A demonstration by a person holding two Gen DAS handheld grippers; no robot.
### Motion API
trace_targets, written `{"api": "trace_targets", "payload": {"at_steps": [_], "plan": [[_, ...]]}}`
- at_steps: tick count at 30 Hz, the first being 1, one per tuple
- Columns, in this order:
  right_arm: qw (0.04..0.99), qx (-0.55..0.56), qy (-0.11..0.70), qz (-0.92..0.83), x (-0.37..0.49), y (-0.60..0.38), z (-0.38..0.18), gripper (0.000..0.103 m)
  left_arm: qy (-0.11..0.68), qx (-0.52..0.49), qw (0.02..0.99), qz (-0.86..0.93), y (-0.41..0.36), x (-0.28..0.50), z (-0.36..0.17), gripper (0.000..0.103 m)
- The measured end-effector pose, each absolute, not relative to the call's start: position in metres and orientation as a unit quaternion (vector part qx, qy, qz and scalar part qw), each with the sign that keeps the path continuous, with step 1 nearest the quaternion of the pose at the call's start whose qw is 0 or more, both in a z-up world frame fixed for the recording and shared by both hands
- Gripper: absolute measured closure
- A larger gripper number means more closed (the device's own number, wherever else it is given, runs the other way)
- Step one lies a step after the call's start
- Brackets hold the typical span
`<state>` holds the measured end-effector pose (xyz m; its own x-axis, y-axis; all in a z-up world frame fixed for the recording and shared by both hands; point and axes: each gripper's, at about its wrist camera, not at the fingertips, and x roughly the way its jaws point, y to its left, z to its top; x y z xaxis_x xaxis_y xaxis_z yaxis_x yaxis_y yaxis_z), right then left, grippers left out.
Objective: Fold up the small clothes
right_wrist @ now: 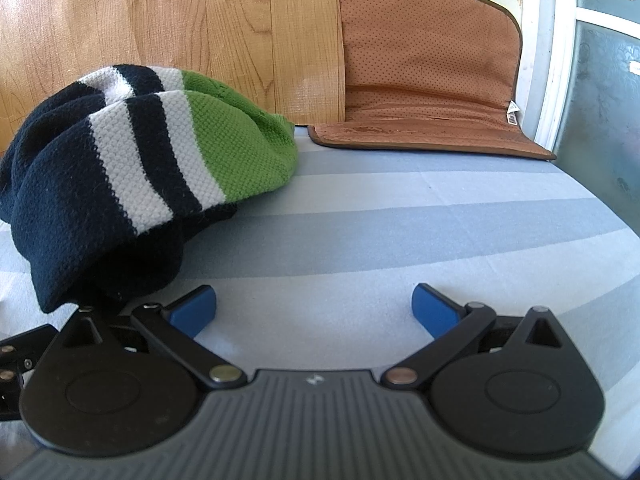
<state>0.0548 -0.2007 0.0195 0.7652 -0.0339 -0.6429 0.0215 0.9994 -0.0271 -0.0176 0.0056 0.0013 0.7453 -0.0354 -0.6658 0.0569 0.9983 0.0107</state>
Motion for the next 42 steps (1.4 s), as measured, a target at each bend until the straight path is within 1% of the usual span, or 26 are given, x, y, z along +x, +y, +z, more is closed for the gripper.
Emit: {"api": "trace_targets", "payload": {"at_steps": [7, 12, 13, 14, 16, 18, 19, 23, 25, 26, 27, 28, 29, 30, 31, 33, 35, 38, 39, 40, 41, 42], "plan": [[0.939, -0.009, 0.342, -0.015, 0.055, -0.201, 0.019, 0.000, 0.354, 0.011, 0.935, -0.024, 0.006, -0.017, 0.002, 0.000], [0.941, -0.005, 0.336, 0.022, 0.050, -0.203, 0.023, 0.001, 0.331, -0.044, 0.943, -0.015, 0.025, -0.022, 0.006, 0.000], [0.946, -0.004, 0.322, 0.034, 0.047, -0.207, 0.025, 0.004, 0.329, -0.058, 0.942, -0.012, 0.031, -0.022, 0.007, 0.000], [0.950, 0.000, 0.310, 0.034, 0.044, -0.211, 0.028, 0.011, 0.328, -0.073, 0.942, -0.010, 0.036, -0.022, 0.007, 0.000], [0.952, 0.050, 0.300, 0.035, 0.037, -0.222, 0.033, 0.015, 0.328, -0.104, 0.939, -0.009, 0.046, -0.020, 0.007, 0.000], [0.937, 0.123, 0.319, 0.076, 0.036, -0.229, 0.038, 0.040, 0.324, -0.120, 0.939, -0.009, 0.053, -0.019, 0.007, 0.000], [0.930, 0.157, 0.318, 0.095, 0.036, -0.229, 0.043, 0.042, 0.322, -0.123, 0.939, -0.009, 0.054, -0.019, 0.007, 0.000], [0.930, 0.197, 0.280, 0.136, 0.040, -0.213, 0.065, 0.041, 0.302, -0.134, 0.944, -0.015, 0.057, -0.024, 0.011, 0.000], [0.923, 0.213, 0.281, 0.155, 0.048, -0.203, 0.073, 0.031, 0.295, -0.141, 0.945, -0.019, 0.059, -0.024, 0.011, 0.000], [0.919, 0.216, 0.289, 0.156, 0.056, -0.197, 0.075, 0.017, 0.292, -0.143, 0.945, -0.022, 0.061, -0.026, 0.011, 0.000], [0.918, 0.210, 0.300, 0.152, 0.064, -0.193, 0.075, 0.014, 0.291, -0.147, 0.945, -0.029, 0.062, -0.024, 0.012, 0.000], [0.918, 0.194, 0.314, 0.145, 0.074, -0.184, 0.073, 0.015, 0.293, -0.153, 0.943, -0.036, 0.065, -0.022, 0.013, 0.000], [0.917, 0.185, 0.323, 0.143, 0.081, -0.183, 0.070, 0.030, 0.294, -0.160, 0.942, -0.041, 0.069, -0.020, 0.014, 0.000], [0.910, 0.187, 0.333, 0.160, 0.084, -0.185, 0.067, 0.069, 0.293, -0.170, 0.940, -0.045, 0.074, -0.017, 0.017, 0.000], [0.903, 0.201, 0.337, 0.176, 0.088, -0.190, 0.068, 0.079, 0.290, -0.183, 0.938, -0.052, 0.080, -0.014, 0.020, 0.000], [0.908, 0.205, 0.320, 0.176, 0.078, -0.205, 0.077, 0.085, 0.282, -0.205, 0.935, -0.061, 0.090, -0.005, 0.027, 0.000], [0.919, 0.180, 0.306, 0.169, 0.071, -0.215, 0.088, 0.086, 0.278, -0.210, 0.935, -0.064, 0.093, 0.007, 0.036, 0.000], [0.928, 0.158, 0.297, 0.162, 0.062, -0.229, 0.098, 0.086, 0.277, -0.198, 0.936, -0.086, 0.077, 0.028, 0.047, 0.001], [0.929, 0.156, 0.295, 0.160, 0.061, -0.233, 0.100, 0.086, 0.280, -0.193, 0.935, -0.098, 0.069, 0.034, 0.050, 0.003], [0.928, 0.158, 0.295, 0.162, 0.060, -0.237, 0.103, 0.086, 0.284, -0.186, 0.935, -0.105, 0.061, 0.040, 0.053, 0.018], [0.928, 0.158, 0.294, 0.165, 0.058, -0.238, 0.107, 0.086, 0.292, -0.177, 0.933, -0.113, 0.050, 0.047, 0.054, 0.053], [0.929, 0.158, 0.290, 0.166, 0.056, -0.240, 0.110, 0.087, 0.301, -0.174, 0.929, -0.126, 0.044, 0.052, 0.056, 0.067]]}}
